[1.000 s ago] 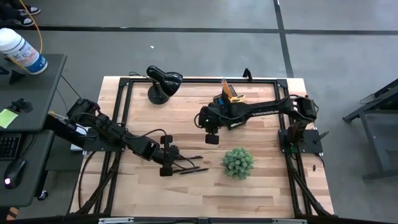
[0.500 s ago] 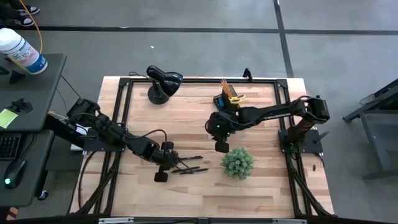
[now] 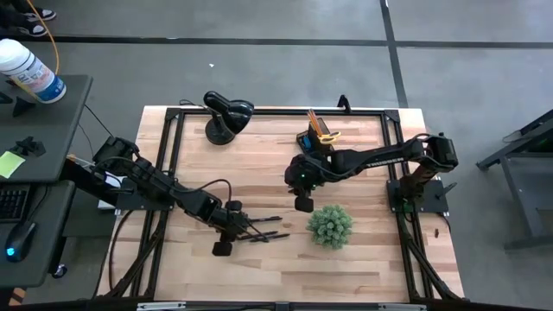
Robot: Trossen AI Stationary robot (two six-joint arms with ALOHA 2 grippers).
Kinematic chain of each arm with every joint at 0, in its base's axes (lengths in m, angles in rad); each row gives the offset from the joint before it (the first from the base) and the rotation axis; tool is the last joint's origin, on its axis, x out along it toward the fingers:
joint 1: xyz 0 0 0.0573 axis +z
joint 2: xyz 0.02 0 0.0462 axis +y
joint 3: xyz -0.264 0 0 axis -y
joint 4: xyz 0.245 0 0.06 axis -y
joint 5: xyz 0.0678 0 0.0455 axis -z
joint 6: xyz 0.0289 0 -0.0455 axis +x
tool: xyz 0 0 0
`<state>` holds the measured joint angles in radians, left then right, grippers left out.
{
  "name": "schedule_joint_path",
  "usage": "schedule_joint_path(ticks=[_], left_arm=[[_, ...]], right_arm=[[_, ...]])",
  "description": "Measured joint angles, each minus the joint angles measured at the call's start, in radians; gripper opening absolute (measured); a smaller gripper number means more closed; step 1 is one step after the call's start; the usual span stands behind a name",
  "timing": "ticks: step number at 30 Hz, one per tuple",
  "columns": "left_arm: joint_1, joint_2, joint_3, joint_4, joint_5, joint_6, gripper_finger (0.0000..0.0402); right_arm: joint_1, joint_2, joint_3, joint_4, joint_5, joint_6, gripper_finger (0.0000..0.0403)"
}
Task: Pick and place office supplies into organizer
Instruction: Put the middle black pen into the desk organizer
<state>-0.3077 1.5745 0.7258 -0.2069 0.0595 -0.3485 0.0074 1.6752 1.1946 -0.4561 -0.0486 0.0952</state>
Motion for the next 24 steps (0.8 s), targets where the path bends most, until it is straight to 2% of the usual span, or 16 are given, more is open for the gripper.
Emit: schedule_joint_path(ticks=[7,24], left_arm=[[0.000,0.002,0.000,0.018,-0.040,-0.048,0.0101],[-0.001,0.076,0.002,0.046,-0.039,-0.091,0.0097]], right_arm=[[0.000,0.000,0.000,0.014,0.001,-0.001,0.0073],[0.000,0.000,0.000,0.021,0.013,-0.006,0.0073]])
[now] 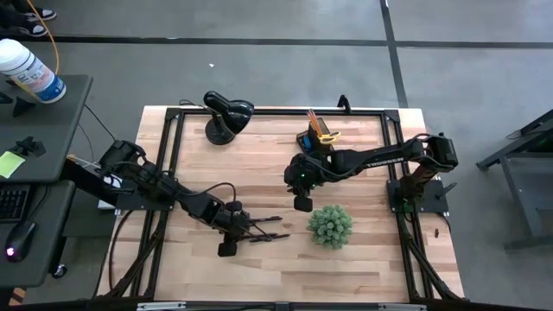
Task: Pick and place office supplies into organizer
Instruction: Put the middle black pen into the desk organizer
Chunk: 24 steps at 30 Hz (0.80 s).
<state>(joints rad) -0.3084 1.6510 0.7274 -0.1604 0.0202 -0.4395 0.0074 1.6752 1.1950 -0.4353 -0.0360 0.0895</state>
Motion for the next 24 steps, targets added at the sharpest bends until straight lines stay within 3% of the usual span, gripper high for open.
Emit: schedule_joint_path(ticks=[12,20,24], left_arm=[[0.001,0.009,0.000,0.026,0.003,-0.010,0.0092],[0.001,0.008,0.001,0.033,-0.003,0.022,0.0017],[0.000,0.008,0.001,0.042,-0.005,0.025,0.0008]], right_arm=[[0.000,0.000,0.000,0.005,0.018,0.000,0.0073],[0.000,0.001,0.001,0.010,0.019,0.000,0.0073],[0.000,0.001,0.001,0.011,0.019,0.000,0.0073]])
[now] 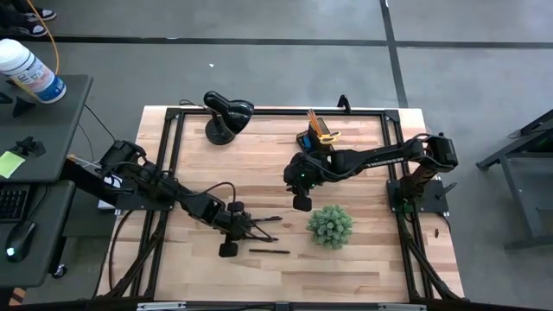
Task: Pick and place office supplies into organizer
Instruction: Put the middle black pen into the desk organizer
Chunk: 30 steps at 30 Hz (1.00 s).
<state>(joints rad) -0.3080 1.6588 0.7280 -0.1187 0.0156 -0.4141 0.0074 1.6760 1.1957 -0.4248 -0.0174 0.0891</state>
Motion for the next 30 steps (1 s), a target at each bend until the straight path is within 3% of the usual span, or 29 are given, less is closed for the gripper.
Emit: schedule_joint_path(ticks=[30], left_arm=[[0.000,-0.056,-0.004,-0.023,-0.105,0.002,0.0000]], right_arm=[[0.000,-0.006,0.000,-0.021,0.019,-0.029,0.0073]])
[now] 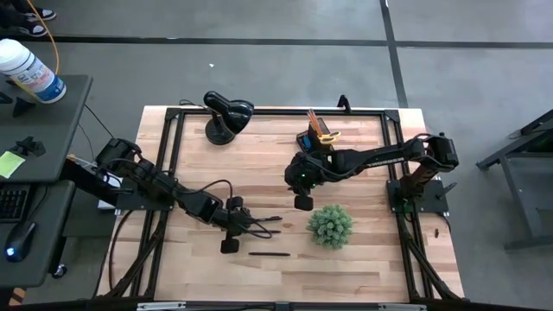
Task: Pick and place office supplies into organizer
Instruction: Put the middle black pen into the desk organizer
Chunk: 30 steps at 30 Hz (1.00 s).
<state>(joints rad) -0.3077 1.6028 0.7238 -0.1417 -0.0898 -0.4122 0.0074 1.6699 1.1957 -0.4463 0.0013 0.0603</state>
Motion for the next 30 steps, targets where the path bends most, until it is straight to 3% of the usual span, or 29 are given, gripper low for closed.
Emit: schedule_joint_path(ticks=[9,15,30], left_arm=[[0.000,-0.018,0.001,0.003,-0.017,0.014,0.0000],[0.008,-0.090,0.002,0.003,-0.093,0.034,0.0000],[0.222,-0.282,0.029,0.011,-0.113,0.230,0.0000]], right_arm=[[-0.030,-0.120,0.000,-0.111,0.158,-0.019,0.0073],[-0.068,-0.192,0.000,-0.196,0.218,-0.009,0.0073],[-0.079,-0.350,0.000,-0.244,0.280,0.108,0.0073]])
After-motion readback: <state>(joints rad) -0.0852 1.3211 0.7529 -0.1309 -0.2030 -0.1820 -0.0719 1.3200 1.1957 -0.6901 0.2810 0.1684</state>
